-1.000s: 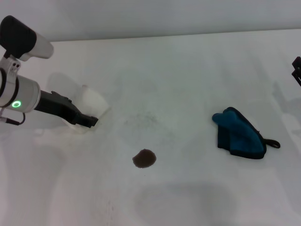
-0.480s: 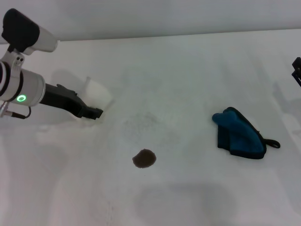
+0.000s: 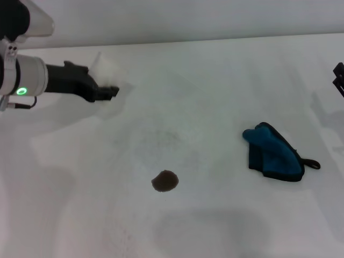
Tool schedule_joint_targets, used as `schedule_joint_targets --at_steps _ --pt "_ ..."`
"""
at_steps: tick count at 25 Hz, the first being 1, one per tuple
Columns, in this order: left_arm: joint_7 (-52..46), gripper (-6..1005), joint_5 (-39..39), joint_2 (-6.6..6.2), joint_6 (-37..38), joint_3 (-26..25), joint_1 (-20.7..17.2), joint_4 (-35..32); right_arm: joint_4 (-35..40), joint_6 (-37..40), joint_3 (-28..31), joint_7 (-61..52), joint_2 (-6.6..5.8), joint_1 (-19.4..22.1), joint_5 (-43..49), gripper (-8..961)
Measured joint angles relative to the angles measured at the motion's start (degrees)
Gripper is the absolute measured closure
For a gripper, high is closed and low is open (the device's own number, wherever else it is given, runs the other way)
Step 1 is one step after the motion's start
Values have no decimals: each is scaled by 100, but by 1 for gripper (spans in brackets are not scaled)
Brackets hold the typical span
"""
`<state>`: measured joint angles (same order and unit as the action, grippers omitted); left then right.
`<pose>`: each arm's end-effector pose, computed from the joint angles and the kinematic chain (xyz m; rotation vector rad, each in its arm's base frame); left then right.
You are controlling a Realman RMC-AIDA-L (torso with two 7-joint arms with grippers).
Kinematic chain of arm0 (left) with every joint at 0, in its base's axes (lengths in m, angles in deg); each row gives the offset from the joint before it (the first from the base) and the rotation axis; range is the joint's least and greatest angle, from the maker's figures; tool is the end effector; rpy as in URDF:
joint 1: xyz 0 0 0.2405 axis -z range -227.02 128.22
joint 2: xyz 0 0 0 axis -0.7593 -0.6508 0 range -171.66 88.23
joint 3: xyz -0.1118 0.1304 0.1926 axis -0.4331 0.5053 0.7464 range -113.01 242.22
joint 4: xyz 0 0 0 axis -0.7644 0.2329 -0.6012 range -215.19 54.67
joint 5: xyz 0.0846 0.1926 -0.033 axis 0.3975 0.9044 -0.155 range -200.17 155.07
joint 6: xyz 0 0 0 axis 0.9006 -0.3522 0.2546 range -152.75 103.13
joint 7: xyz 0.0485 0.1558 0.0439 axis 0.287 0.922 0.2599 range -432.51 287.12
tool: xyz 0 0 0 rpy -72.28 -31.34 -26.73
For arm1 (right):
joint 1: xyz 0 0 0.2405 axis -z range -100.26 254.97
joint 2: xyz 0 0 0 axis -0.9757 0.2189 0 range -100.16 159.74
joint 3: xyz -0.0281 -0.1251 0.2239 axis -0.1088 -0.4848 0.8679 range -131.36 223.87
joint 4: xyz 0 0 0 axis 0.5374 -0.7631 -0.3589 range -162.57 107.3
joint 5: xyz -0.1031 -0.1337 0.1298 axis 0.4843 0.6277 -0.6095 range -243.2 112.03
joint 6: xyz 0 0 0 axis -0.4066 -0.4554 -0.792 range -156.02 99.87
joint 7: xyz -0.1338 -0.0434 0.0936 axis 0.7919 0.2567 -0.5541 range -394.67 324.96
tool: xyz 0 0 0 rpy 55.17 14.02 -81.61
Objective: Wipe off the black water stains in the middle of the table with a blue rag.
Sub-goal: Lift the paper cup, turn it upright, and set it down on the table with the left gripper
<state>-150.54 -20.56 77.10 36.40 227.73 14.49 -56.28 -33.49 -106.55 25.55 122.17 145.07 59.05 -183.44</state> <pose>-0.2232 0.4546 -0.0570 -2.6263 -0.5740 -0.0618 0.3888 0.2921 0.0191 -1.4780 0.7094 0.7738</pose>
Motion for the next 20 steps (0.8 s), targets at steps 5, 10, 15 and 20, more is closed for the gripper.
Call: schedule_joint_targets --at_steps 5,10,15,20 --pt "1068 429 -793 21 -230 -4 -214 -46 81 -1 1 -100 -5 -27 0 123" --pt "2072 480 -1756 37 -272 -8 -586 -311 156 -1 -2 -143 -6 -34 1 123" --pt "3253 508 -2926 32 -222 -10 -1141 -759 214 -1 -10 -146 -6 -33 26 124" --pt "4610 522 -3920 31 -213 -8 -1686 -1444 306 -1 -34 -152 -10 -32 146 124"
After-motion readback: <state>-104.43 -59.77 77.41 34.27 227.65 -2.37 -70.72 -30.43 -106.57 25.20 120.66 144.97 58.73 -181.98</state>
